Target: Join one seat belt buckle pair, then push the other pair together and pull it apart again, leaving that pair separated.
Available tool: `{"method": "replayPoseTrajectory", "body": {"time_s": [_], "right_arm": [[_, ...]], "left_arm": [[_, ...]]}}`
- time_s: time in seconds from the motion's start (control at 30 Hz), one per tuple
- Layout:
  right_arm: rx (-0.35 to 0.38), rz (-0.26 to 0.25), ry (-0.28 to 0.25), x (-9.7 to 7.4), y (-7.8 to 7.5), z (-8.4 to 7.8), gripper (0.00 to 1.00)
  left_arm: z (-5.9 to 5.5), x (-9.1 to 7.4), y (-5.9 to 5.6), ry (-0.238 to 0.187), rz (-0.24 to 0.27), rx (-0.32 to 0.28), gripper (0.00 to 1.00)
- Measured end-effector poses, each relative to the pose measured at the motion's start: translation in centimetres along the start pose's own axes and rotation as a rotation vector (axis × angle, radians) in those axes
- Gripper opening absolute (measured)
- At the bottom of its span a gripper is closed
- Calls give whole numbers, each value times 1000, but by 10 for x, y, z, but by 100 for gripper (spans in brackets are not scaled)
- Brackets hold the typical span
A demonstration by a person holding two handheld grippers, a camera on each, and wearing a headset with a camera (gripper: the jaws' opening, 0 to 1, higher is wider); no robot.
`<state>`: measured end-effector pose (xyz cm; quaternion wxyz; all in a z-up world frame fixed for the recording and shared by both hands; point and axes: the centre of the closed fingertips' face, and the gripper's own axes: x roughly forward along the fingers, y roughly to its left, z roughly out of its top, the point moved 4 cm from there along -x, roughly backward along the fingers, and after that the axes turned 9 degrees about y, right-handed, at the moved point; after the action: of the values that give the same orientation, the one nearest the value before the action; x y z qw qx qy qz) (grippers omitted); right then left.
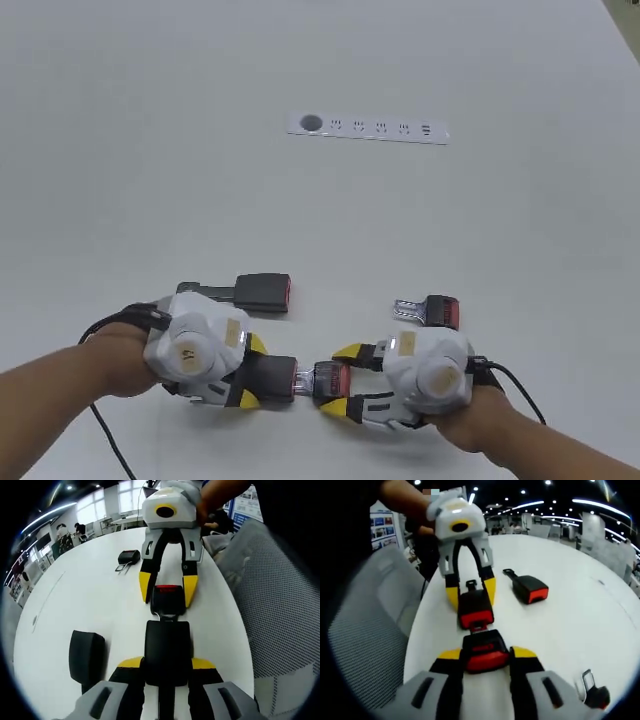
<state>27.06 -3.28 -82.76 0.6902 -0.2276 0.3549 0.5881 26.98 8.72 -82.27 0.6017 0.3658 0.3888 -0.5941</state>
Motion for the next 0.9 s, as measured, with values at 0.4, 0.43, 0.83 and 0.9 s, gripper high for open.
{"method": "replayPoseTrajectory", "body": {"time_s": [0.4, 0.43, 0.83, 0.9], "right_arm": [[54, -39, 8, 11, 5, 10, 36], [56, -41, 6, 11, 5, 10, 36], [40, -51, 24, 11, 7, 10, 36], [38, -48, 23, 11, 7, 10, 36]], "left_arm": [[-1, -1, 2, -6, -3, -10, 34], [-1, -1, 3, -6, -3, -8, 34], [-3, 1, 4, -15, -3, -7, 34], [-3, 1, 4, -20, -3, -5, 34]]}}
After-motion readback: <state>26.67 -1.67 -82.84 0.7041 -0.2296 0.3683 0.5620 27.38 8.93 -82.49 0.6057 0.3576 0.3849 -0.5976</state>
